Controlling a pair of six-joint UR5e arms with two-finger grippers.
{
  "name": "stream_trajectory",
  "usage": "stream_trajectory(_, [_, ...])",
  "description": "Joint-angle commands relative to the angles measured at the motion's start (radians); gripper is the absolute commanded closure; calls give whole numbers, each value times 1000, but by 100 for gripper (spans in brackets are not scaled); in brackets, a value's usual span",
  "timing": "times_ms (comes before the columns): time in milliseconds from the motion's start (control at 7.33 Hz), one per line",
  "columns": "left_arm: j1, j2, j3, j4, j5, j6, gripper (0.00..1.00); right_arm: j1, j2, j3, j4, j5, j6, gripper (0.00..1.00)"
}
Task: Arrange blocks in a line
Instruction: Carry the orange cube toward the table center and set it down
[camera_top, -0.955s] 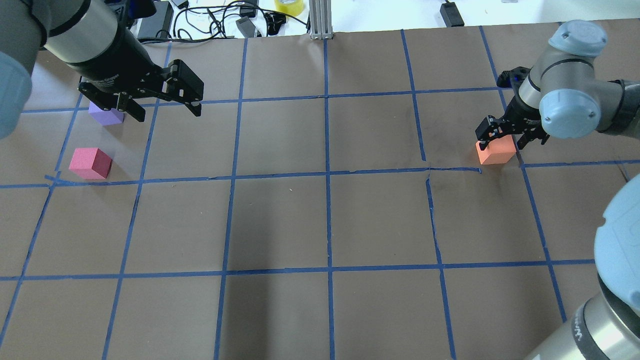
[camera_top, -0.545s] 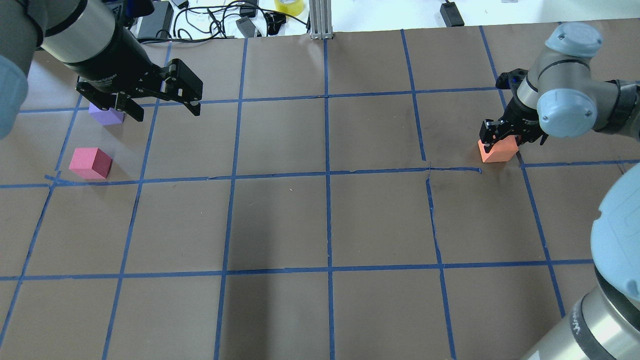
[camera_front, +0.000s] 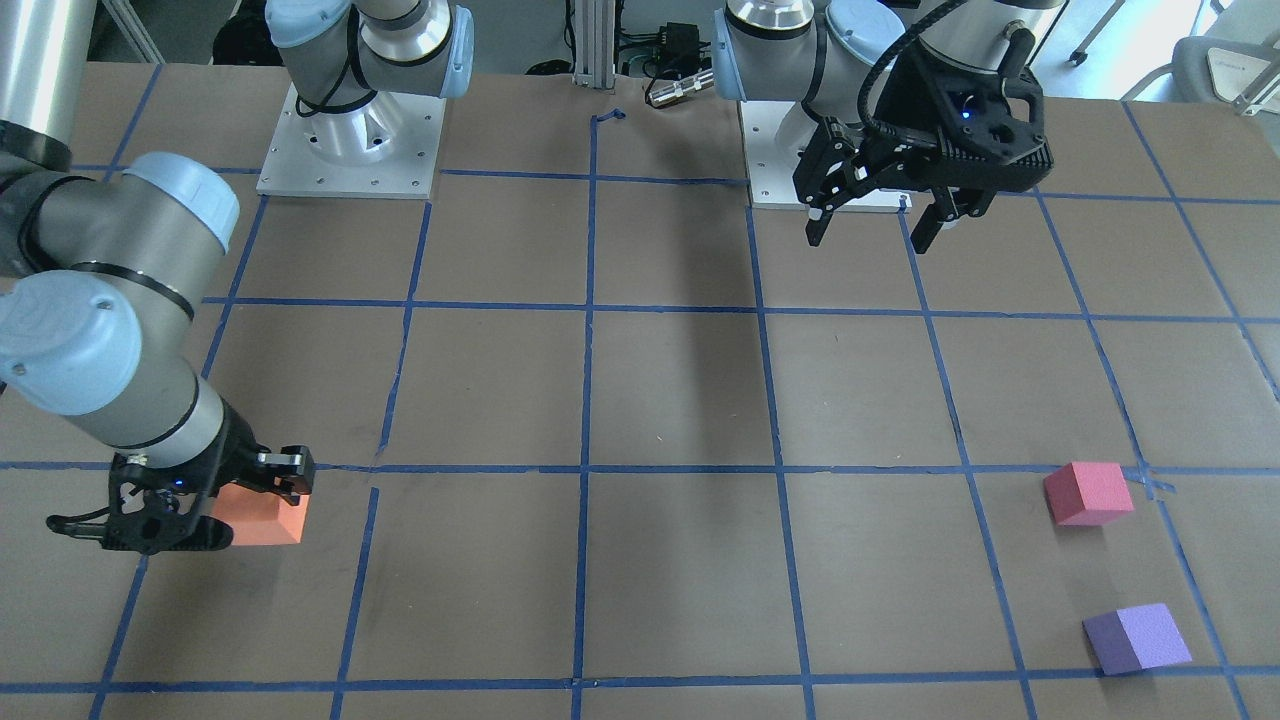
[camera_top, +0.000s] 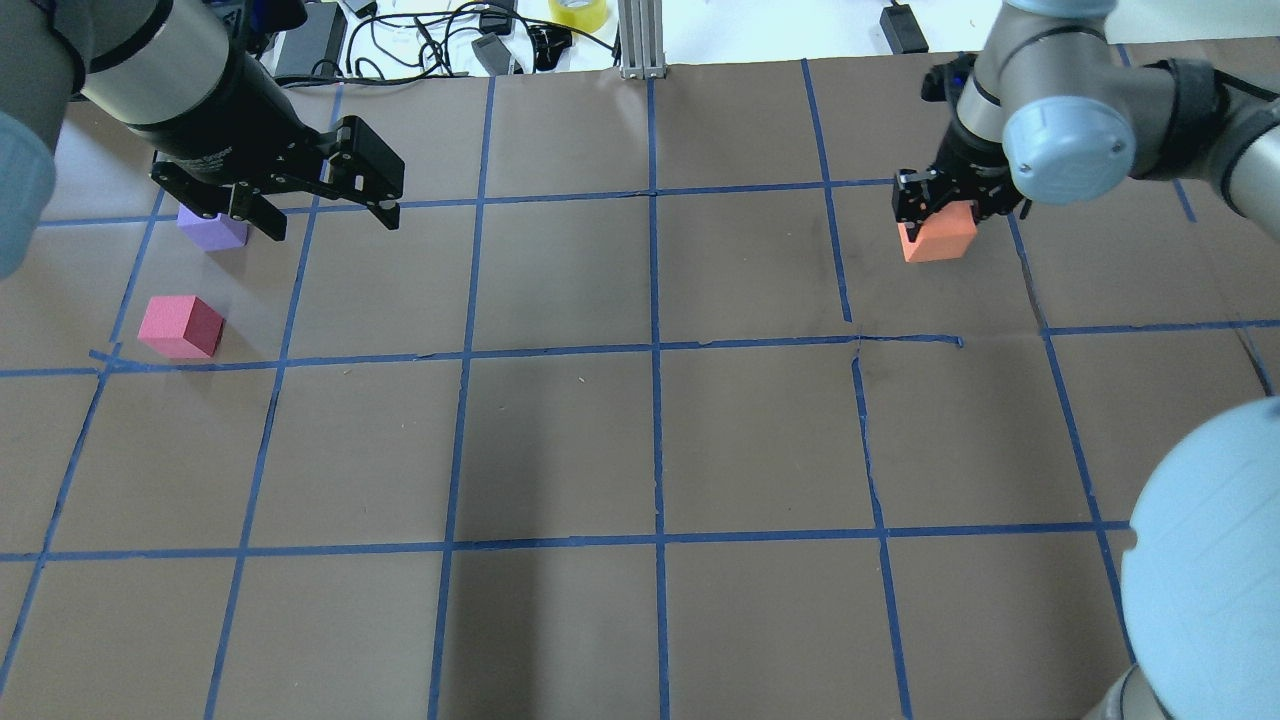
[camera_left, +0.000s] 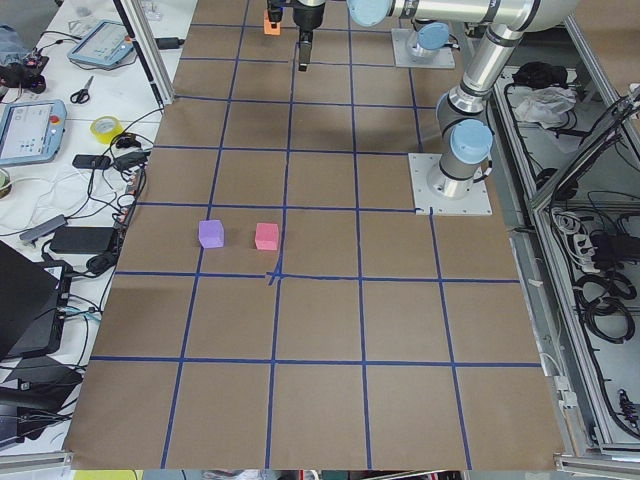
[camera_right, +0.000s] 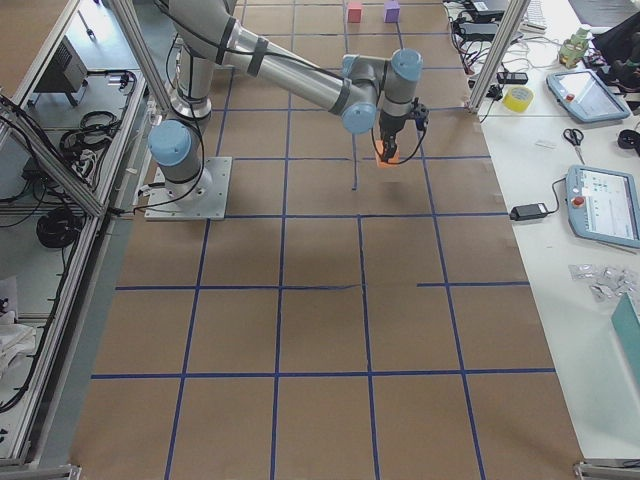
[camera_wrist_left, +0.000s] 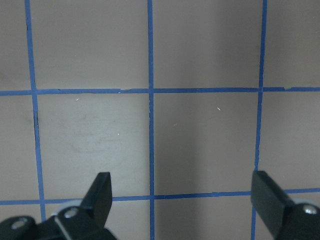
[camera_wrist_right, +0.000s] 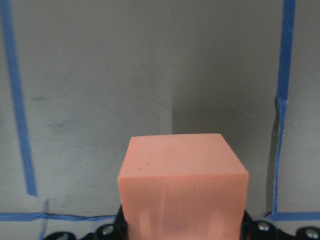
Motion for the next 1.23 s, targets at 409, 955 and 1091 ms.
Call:
stream_trajectory(409, [0, 8, 5, 16, 11, 14, 0, 271, 197, -278, 44, 10, 267, 100])
stream_trajectory(955, [16, 14, 4, 17, 3, 40, 0, 360, 397, -473, 19, 61, 453, 100])
stream_trajectory(1091, [13, 14, 4, 17, 5, 39, 0, 380, 441, -511, 16, 59, 468, 100])
